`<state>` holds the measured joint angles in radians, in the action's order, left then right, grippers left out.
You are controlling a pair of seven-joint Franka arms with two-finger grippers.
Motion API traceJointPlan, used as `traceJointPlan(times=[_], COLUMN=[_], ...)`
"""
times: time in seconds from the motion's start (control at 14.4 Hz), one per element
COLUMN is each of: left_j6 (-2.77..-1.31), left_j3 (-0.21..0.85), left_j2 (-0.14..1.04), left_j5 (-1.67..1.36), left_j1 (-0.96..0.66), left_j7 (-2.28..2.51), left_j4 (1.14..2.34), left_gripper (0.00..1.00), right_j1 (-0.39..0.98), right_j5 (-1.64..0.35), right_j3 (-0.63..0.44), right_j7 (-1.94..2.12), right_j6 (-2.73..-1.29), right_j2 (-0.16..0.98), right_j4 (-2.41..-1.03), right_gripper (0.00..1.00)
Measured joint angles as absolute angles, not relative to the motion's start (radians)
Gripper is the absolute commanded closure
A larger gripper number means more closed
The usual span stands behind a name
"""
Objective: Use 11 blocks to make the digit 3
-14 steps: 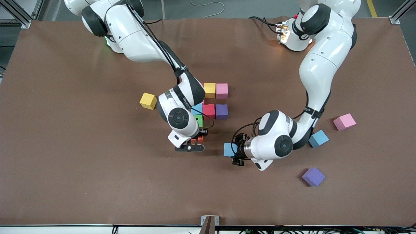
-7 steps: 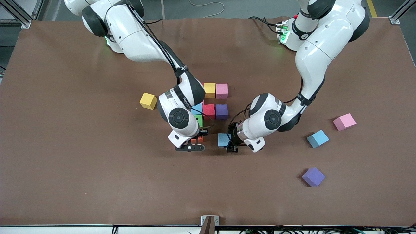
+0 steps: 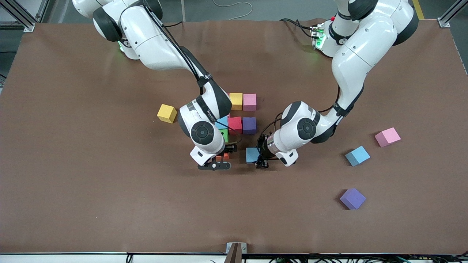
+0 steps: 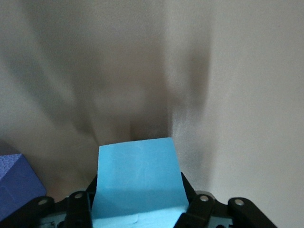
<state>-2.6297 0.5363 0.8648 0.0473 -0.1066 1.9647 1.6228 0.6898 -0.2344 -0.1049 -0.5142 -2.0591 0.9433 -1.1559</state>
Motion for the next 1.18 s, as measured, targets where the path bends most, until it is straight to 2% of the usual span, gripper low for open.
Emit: traceJointPlan(times=[0.35,0.62,0.83,1.18], left_j6=[-2.687,-2.717,-2.744,-2.793], left_j3=[0.56,0.56,0.56,0.56], left_j2=[0.864,0.865,0.867,0.879], left_j5=[0.047,0.047,0.047,0.047], left_j1=[-0.12,-0.131,-0.136,-0.16], left_j7=[2.007,2.01,2.01,2.011], left_j4=[1.631,1.648,1.656,1.661], left_gripper=[0.57,0.57,0.57,0.57], right_j1=[0.689,0.665,0.61,0.49], right_j5=[-0.234,-0.234,-0.232,-0.229], right_j3=[-0.107,-0.126,-0.155,-0.215], right_j7=[-0.514,-0.515,-0.503,-0.246], right_j6=[-2.006,-1.947,-1.86,-1.668], right_j2=[0.933,0.865,0.801,0.709], right_j4=[-1.121,-1.115,-1.122,-1.131], right_gripper=[0.0,0.0,0.0,0.0])
